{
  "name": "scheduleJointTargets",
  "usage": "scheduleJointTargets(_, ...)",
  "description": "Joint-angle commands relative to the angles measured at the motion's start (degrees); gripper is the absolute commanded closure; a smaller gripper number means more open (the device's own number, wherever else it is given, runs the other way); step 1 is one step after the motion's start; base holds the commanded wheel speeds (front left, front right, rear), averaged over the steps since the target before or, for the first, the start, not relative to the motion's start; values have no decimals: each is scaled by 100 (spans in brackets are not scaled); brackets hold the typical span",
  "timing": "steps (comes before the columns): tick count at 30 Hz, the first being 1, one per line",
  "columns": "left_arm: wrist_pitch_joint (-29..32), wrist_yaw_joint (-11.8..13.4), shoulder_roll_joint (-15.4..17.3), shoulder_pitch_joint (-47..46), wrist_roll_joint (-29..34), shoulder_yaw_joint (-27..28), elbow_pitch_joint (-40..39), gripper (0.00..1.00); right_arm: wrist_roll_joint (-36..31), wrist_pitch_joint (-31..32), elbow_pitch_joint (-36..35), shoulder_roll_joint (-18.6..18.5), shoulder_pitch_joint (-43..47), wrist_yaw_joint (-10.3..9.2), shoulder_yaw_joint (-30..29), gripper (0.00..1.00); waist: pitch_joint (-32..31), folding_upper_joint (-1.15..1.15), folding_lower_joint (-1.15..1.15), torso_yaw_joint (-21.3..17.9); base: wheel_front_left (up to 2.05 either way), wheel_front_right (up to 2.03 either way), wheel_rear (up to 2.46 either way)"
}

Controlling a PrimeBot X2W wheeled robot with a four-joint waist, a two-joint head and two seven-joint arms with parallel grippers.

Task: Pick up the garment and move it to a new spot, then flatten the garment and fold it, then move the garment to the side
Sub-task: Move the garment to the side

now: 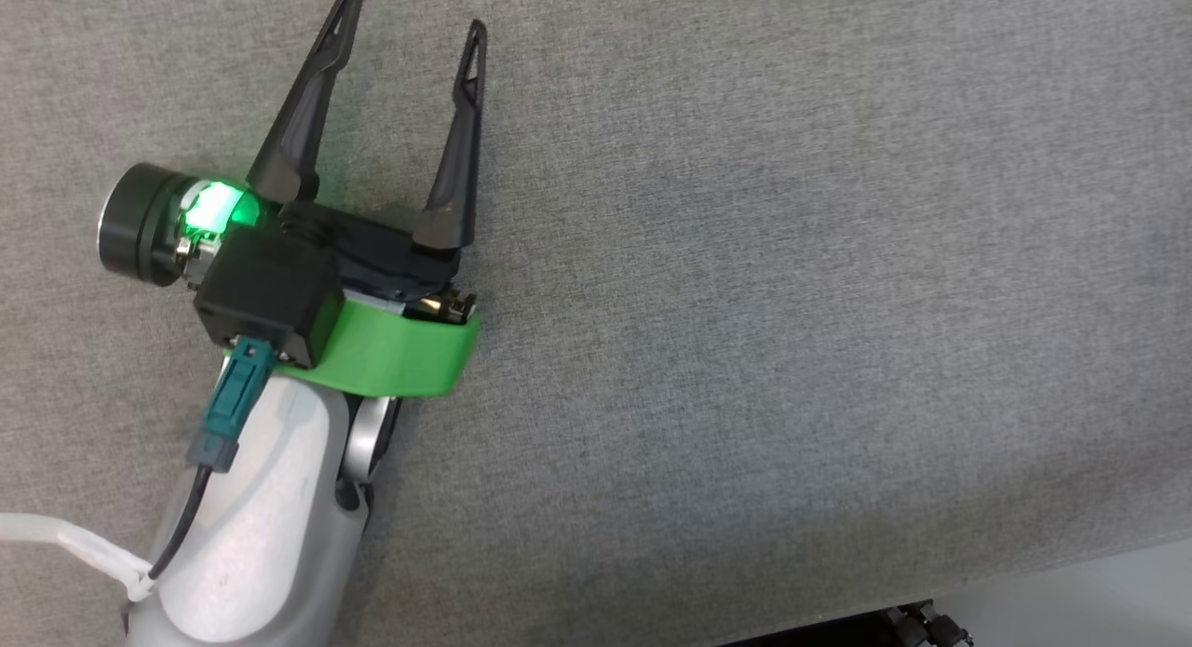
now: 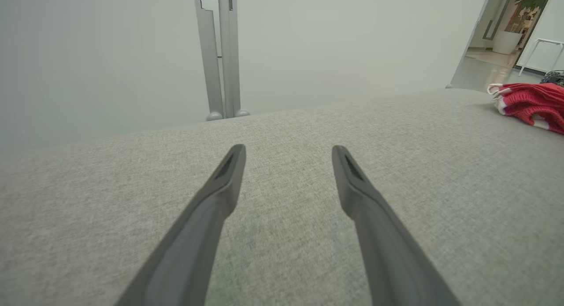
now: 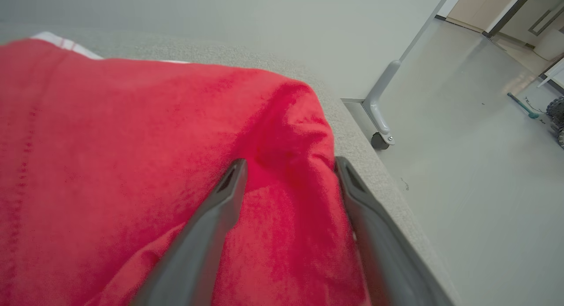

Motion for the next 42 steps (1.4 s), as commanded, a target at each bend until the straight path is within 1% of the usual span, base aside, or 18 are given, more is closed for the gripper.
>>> scheduleJointTargets(1, -21, 46, 76, 142, -32, 50, 47, 0, -49, -27, -150, 135, 280, -8, -164, 0, -267, 0, -1, -150, 0, 0, 0)
scheduleJointTargets(4, -42, 113, 129, 313, -108, 131, 107, 0, -188, -28, -648, 517, 884, -8, -747, 0, -551, 0, -1, -255, 0, 0, 0)
scheduleJointTargets(8, -61, 241, 174, 643, -213, 271, 176, 0, -331, -29, -1376, 1024, 1707, -8, -1278, 0, -965, 0, -1, -381, 0, 0, 0)
scheduleJointTargets(13, -93, 408, 191, 1118, -362, 423, 264, 0, -557, -30, -2345, 1576, 2635, -8, -1571, 0, -1478, 0, -1, -448, 0, 0, 0)
scheduleJointTargets(18, -143, 537, 169, 1549, -529, 535, 360, 0, -773, -30, -3271, 2081, 3387, -8, -1491, 0, -1966, 0, -1, -412, 0, 0, 0)
scheduleJointTargets(23, -200, 629, 109, 1842, -635, 589, 466, 0, -973, -24, -4078, 2647, 3981, -7, -1167, 0, -2313, 0, -1, -275, 0, 0, 0)
scheduleJointTargets(27, -257, 691, 77, 2031, -736, 642, 569, 0, -1130, 122, -4577, 3040, 4364, -6, -827, 0, -2533, 0, -1, -134, 0, 0, 0)
scheduleJointTargets(31, -326, 743, 46, 2181, -834, 714, 671, 0, -1278, 268, -4939, 3286, 4612, -3, -565, 0, -2730, 0, -1, 86, 0, 0, 0)
scheduleJointTargets(35, -390, 777, -23, 2373, -920, 754, 792, 0, -1393, 462, -5135, 3403, 4788, -4, -394, 0, -2947, 0, -1, 361, 0, 0, 0)
scheduleJointTargets(39, -438, 746, -77, 2532, -977, 739, 961, 0, -1462, 629, -5237, 3425, 4897, -4, -371, 0, -3176, 0, -1, 567, 0, 0, 0)
scheduleJointTargets(42, -463, 735, -73, 2642, -980, 730, 1070, 0, -1525, 747, -5272, 3423, 5021, -4, -401, 0, -3348, 0, -1, 641, 0, 0, 0)
